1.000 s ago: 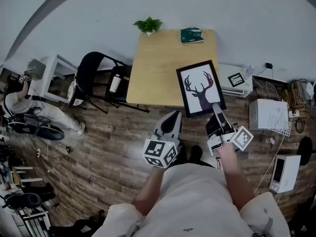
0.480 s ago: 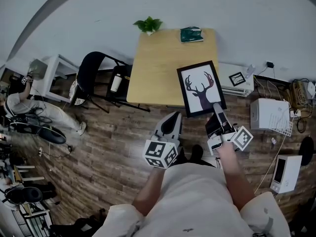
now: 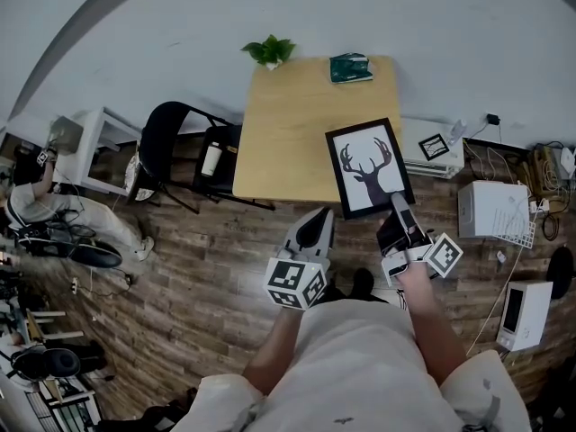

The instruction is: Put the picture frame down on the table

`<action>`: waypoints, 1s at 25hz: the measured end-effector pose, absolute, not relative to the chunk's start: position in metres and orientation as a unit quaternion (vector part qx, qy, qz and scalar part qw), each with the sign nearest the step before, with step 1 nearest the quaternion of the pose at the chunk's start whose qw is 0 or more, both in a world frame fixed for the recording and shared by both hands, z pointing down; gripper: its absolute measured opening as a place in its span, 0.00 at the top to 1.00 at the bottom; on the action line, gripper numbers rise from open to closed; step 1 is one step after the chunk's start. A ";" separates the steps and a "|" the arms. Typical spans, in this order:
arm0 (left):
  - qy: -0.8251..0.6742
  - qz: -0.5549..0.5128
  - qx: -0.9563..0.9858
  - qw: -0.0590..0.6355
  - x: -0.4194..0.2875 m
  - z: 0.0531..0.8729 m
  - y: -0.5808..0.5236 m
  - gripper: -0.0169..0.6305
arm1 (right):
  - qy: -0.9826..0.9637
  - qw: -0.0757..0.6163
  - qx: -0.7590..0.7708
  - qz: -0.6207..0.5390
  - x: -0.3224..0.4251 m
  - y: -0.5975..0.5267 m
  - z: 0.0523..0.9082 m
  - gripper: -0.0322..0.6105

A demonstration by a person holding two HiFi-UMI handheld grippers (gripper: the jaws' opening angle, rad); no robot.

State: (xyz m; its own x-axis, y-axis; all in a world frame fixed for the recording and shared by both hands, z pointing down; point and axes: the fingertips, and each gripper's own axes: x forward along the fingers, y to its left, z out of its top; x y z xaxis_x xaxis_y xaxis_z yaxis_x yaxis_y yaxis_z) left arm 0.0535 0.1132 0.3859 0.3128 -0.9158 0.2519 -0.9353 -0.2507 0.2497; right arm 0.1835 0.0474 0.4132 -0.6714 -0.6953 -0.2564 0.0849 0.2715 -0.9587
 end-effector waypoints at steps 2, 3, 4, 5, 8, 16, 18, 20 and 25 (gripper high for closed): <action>-0.583 0.028 0.792 0.181 0.045 0.386 0.106 0.96 | 0.717 0.348 -0.215 -0.565 0.176 0.040 0.413 0.86; -0.581 0.028 0.793 0.183 0.038 0.387 0.101 0.96 | 0.716 0.348 -0.219 -0.565 0.170 0.035 0.412 0.86; -0.579 0.029 0.793 0.186 0.028 0.387 0.094 0.96 | 0.715 0.347 -0.222 -0.564 0.161 0.028 0.411 0.86; -0.577 0.030 0.794 0.189 0.018 0.387 0.086 0.96 | 0.716 0.346 -0.225 -0.564 0.151 0.021 0.410 0.86; -0.568 0.032 0.800 0.193 0.004 0.389 0.075 0.96 | 0.718 0.345 -0.230 -0.559 0.135 0.012 0.407 0.86; -0.548 0.038 0.814 0.191 -0.019 0.392 0.055 0.96 | 0.713 0.358 -0.248 -0.550 0.116 0.001 0.410 0.86; -0.543 0.039 0.817 0.190 -0.028 0.393 0.050 0.96 | 0.711 0.362 -0.252 -0.549 0.107 -0.003 0.410 0.86; -0.538 0.040 0.820 0.190 -0.038 0.393 0.042 0.96 | 0.709 0.364 -0.255 -0.547 0.097 -0.009 0.409 0.86; -0.531 0.038 0.825 0.190 -0.054 0.396 0.029 0.96 | 0.712 0.363 -0.264 -0.540 0.082 -0.018 0.413 0.86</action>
State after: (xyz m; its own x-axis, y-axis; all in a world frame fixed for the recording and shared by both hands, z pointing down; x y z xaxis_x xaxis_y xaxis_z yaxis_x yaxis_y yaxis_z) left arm -0.0543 0.0291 0.3965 0.4331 -0.8614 0.2655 -0.8906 -0.3636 0.2732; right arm 0.0815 -0.0180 0.4133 -0.5963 -0.7685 -0.2320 0.0165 0.2772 -0.9607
